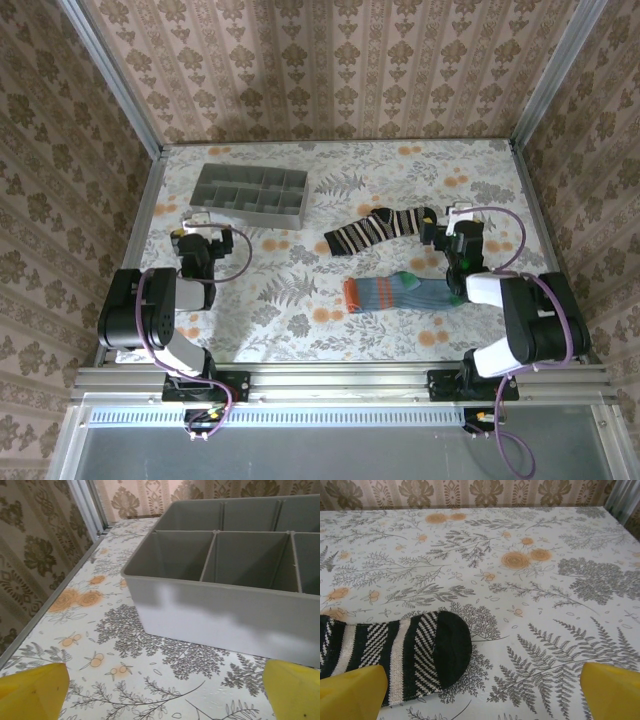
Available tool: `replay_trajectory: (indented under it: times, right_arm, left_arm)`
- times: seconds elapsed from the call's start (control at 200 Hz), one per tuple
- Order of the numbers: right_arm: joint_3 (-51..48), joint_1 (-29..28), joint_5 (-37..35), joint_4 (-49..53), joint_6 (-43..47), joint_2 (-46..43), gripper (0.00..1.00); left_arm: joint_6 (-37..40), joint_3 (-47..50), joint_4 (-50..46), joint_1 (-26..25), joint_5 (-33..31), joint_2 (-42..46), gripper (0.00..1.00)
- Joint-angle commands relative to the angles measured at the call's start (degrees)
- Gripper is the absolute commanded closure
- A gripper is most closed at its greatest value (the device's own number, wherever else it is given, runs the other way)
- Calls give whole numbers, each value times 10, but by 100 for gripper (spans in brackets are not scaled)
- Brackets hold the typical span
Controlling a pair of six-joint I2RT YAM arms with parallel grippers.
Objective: Roll the socks
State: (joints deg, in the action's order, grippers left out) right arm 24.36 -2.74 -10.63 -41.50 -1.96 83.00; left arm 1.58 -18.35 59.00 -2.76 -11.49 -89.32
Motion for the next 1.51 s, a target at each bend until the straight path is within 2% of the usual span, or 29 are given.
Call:
replay_trajectory:
  times: [0.0,0.035,0.115,0.185,0.225,0.28,0.305,0.335,0.355,0.39,0.425,0.47,0.51,0.54,0.57,0.625,0.69,0.76,0.95,1.0,1.085,1.175,1.315,1.5]
  right_arm:
    - [42,-5,-39,89,-8,-71,0]
    - [44,-7,-43,93,-6,-93,0]
    - [74,-20,-62,129,5,-143,0]
    - [146,-41,-107,231,13,-179,0]
    - [201,-57,-146,308,11,-191,0]
    - [286,-67,-176,417,-32,-195,0]
    - [325,-64,-175,483,-81,-192,0]
    - [365,-59,-160,565,-137,-187,0]
    - [384,-56,-147,611,-171,-183,0]
    - [390,-52,-142,651,-241,-178,0]
    - [371,-35,-82,646,-265,-175,0]
    - [343,-6,52,614,-255,-174,0]
    - [334,-8,87,610,-253,-174,0]
    - [339,-26,71,633,-249,-174,4]
    - [345,-52,37,656,-245,-173,5]
    - [364,-105,-18,701,-237,-161,12]
    - [380,-139,-8,739,-234,-135,22]
    - [389,-168,-6,764,-237,-105,33]
    - [404,-211,52,770,-274,-37,66]
    - [406,-227,68,782,-289,-20,72]
    - [373,-258,93,794,-327,-21,75]
    - [302,-275,121,785,-379,-50,77]
    - [212,-274,134,772,-428,-93,77]
    - [161,-249,135,731,-445,-89,76]
  left_arm:
    - [7,10,18,-8,-27,23,0]
    - [17,9,11,-17,-33,32,0]
    - [38,-5,-44,-52,-109,78,0]
    - [46,-27,-120,-67,-143,135,0]
    - [34,-37,-123,-75,-169,164,0]
    - [4,-61,-133,-87,-211,196,0]
    - [-25,-87,-169,-98,-256,207,0]
    - [-100,-138,-269,-111,-323,220,0]
    - [-169,-178,-379,-112,-329,234,0]
    - [-264,-262,-567,-93,-244,248,0]
    - [-310,-303,-650,-56,-127,250,0]
    - [-429,-308,-644,16,62,229,0]
    - [-536,-293,-573,67,207,196,0]
    - [-594,-289,-532,74,257,173,0]
    - [-617,-300,-538,64,269,160,0]
    - [-590,-345,-617,24,250,153,0]
    - [-530,-396,-713,-30,223,146,0]
    - [-499,-420,-778,-79,211,135,5]
    - [-463,-393,-785,-197,206,122,30]
    - [-464,-388,-777,-218,217,112,36]
    - [-472,-383,-748,-255,240,88,44]
    - [-473,-399,-721,-281,266,51,49]
    - [-452,-464,-705,-318,298,-28,63]
    - [-397,-588,-738,-357,314,-159,68]
